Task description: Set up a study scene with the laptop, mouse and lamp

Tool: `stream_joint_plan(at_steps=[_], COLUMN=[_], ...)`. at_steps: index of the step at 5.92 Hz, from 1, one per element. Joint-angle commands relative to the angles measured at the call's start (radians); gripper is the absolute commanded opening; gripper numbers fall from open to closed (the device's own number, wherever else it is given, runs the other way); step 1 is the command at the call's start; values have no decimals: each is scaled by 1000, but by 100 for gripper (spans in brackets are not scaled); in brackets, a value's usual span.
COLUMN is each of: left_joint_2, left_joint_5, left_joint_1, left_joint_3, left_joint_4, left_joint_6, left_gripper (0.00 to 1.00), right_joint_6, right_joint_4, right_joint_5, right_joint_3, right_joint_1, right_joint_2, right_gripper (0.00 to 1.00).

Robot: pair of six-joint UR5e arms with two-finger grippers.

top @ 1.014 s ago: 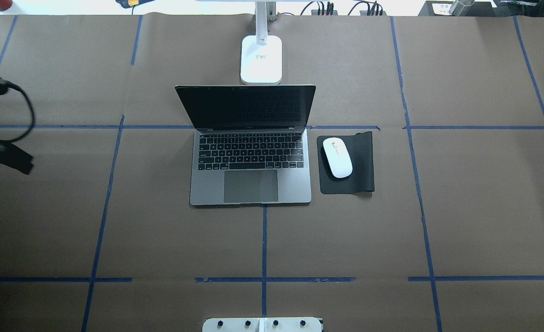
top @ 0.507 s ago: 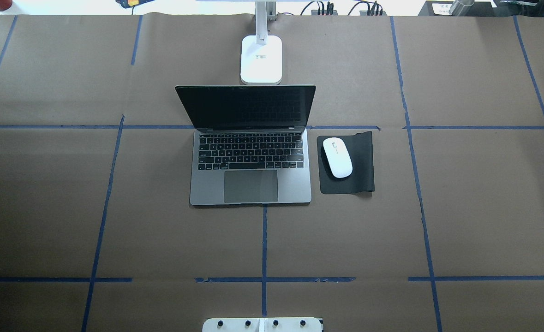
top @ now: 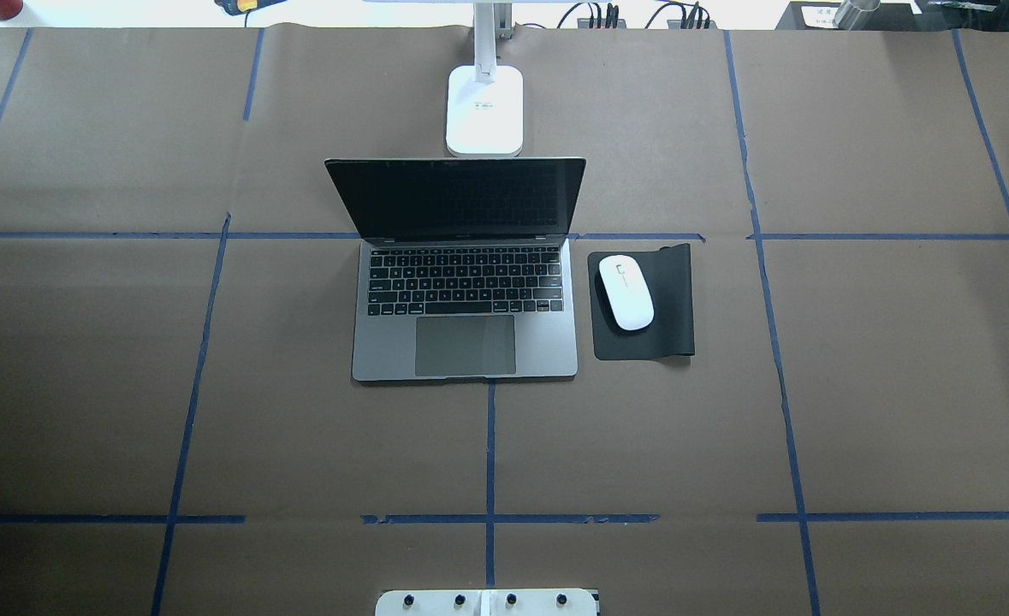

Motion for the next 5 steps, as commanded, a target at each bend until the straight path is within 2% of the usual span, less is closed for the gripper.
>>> stream_joint_plan(at_steps=[1,3,5], left_joint_2=[58,54,52], left_joint_5=[-8,-29,-37], left_joint_1=[-73,-84,-84], left_joint_3=[116,114,114], left_joint_4=[-142,-149,-152], left_joint_6=[15,-183,-198], left_gripper=[100,100,100], right_joint_6=[1,1,-6], right_joint_4=[2,6,11], right_joint_5=[-13,-24,-41], right_joint_3=[0,0,1], right_joint_1=[-12,-12,-12], right_joint_2=[1,2,2], right_gripper=[100,100,100])
